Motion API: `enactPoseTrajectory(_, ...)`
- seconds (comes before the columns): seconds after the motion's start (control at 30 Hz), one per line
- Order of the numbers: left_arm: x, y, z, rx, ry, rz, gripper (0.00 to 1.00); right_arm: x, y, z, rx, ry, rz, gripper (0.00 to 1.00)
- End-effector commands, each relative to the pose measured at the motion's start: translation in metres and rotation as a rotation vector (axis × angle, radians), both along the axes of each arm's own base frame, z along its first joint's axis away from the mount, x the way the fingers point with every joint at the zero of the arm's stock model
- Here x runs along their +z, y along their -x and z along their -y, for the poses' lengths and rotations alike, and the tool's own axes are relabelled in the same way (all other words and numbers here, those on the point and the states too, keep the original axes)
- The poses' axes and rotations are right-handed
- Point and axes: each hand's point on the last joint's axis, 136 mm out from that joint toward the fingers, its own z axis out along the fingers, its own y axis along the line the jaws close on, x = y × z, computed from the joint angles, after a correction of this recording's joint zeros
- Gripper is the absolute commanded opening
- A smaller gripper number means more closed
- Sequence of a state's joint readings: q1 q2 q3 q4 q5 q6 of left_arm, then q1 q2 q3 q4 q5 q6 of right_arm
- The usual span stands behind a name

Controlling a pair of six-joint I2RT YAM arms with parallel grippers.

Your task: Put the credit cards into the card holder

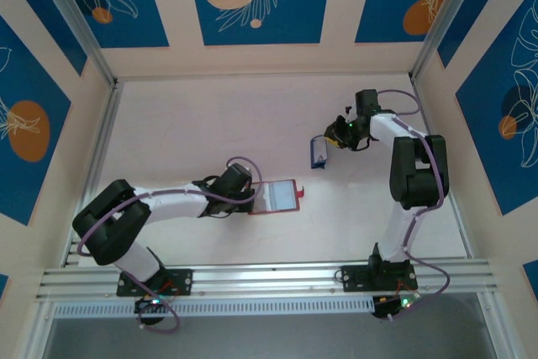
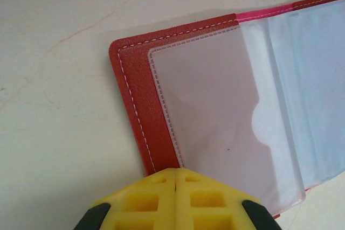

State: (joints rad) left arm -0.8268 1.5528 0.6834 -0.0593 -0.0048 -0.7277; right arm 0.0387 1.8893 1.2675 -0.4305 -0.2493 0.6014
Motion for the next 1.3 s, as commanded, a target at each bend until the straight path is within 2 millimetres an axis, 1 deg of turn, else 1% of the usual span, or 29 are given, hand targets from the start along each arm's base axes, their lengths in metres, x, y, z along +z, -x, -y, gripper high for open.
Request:
enactPoseTrajectory(0.0, -0.023, 0.024, -0.001, -0.039, -0.035, -0.094, 0.00, 0.004, -0.004, -0.003, 0.008, -0.027, -0.003, 0.21)
enactPoseTrajectory(0.17, -0.022, 0.023, -0.001, -0.038, -0.037, -0.090, 0.00, -0.001, -0.002, -0.005, 0.016, -0.029, -0.016, 0.18)
enactPoseTrajectory(0.37, -0.021, 0.023, -0.002, -0.036, -0.038, -0.086, 0.00, -0.001, 0.000, -0.006, 0.020, -0.032, -0.018, 0.13)
enactPoseTrajectory(0.4, -0.021, 0.023, -0.002, -0.037, -0.038, -0.087, 0.00, 0.000, 0.000, -0.005, 0.019, -0.028, -0.015, 0.11)
enactPoseTrajectory(0.77, -0.024, 0.022, -0.001, -0.029, -0.041, -0.091, 0.00, 0.013, 0.007, 0.000, 0.004, 0.013, 0.001, 0.04)
enactPoseTrajectory(1.07, -0.028, 0.022, 0.000, -0.027, -0.041, -0.103, 0.00, 0.029, 0.009, 0.005, -0.008, 0.036, 0.030, 0.01)
enactPoseTrajectory(1.27, -0.028, 0.023, 0.000, -0.024, -0.041, -0.104, 0.00, 0.036, 0.013, 0.010, -0.025, 0.063, 0.042, 0.00)
